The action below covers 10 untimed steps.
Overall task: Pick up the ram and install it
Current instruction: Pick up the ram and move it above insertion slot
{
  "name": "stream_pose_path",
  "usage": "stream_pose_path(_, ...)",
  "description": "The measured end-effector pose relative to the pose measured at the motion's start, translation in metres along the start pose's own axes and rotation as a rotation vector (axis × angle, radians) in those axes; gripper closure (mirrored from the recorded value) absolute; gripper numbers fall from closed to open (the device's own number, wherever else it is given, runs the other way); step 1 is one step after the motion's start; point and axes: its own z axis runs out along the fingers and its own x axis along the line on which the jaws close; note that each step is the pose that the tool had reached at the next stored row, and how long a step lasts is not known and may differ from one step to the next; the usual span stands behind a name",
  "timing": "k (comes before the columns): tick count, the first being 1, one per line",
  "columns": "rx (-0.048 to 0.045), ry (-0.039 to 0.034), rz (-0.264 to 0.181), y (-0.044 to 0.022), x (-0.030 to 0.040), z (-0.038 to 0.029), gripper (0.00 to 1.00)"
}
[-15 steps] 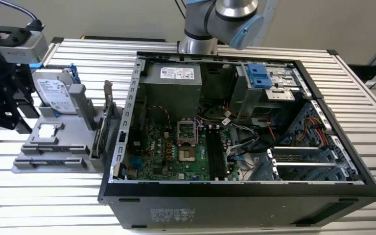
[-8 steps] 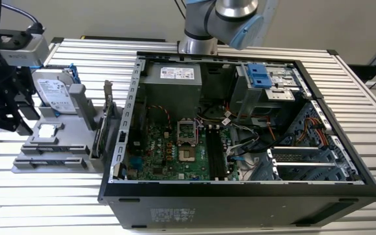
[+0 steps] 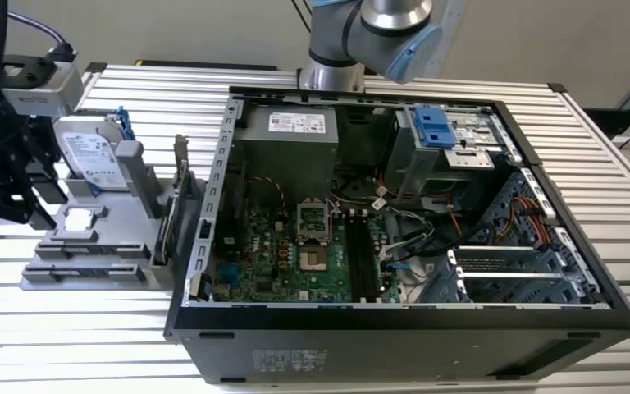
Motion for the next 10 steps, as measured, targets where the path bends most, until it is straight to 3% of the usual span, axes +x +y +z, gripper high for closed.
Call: stream_pose_path(10,0.0033,0.0001,-0.005,0.0000,-0.0011,0.0069,0.00)
